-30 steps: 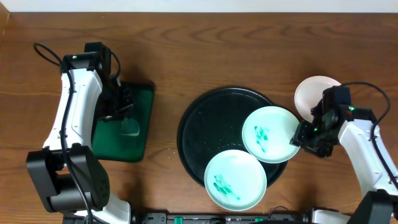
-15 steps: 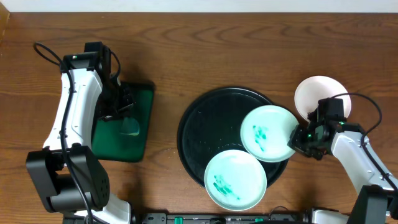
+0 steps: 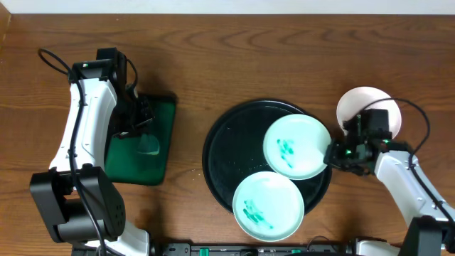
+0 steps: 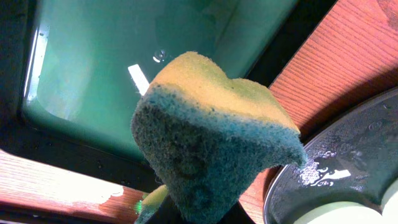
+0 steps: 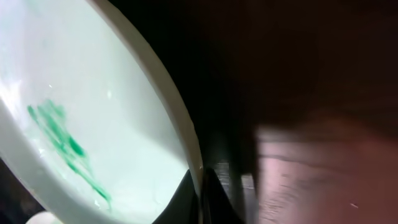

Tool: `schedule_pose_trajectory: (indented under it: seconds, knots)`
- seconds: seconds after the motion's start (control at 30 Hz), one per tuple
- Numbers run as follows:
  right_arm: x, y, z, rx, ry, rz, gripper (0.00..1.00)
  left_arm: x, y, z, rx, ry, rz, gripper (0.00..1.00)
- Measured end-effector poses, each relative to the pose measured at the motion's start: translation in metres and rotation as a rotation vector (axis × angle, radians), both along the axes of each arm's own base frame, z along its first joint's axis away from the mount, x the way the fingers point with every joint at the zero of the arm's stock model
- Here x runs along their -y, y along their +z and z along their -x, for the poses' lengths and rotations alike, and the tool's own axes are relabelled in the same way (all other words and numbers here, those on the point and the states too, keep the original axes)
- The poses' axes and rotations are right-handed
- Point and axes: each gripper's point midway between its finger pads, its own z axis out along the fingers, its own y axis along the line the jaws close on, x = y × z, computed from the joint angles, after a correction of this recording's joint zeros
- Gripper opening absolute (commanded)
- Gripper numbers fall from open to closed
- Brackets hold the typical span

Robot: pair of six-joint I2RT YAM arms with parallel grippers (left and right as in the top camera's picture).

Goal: Clean dirty plates on tray and stack at the side
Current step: 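Grip the rim of the next green-smeared plate with the right gripper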

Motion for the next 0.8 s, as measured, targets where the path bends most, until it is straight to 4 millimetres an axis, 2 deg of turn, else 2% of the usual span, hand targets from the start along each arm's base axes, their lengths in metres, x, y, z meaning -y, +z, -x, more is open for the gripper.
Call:
schedule_pose_trajectory:
  seconds: [0.2, 0.37, 0.6, 0.8]
  knots:
    - [-0.042, 0.012, -0.009, 0.09, 0.167, -0.016, 0.01, 0.0, 0.0, 0.0, 0.0, 0.0, 0.0, 0.07]
    - [-0.066, 0.014, -0.009, 0.109, 0.203, -0.023, 0.01, 0.0, 0.0, 0.0, 0.0, 0.0, 0.0, 0.07]
    - [-0.074, 0.01, -0.012, 0.092, 0.13, -0.009, 0.01, 0.011, 0.001, -0.001, 0.006, -0.042, 0.031, 0.07]
    - [-0.07, -0.003, -0.025, 0.07, -0.011, 0.002, 0.01, 0.038, 0.001, -0.003, 0.021, -0.131, 0.037, 0.07]
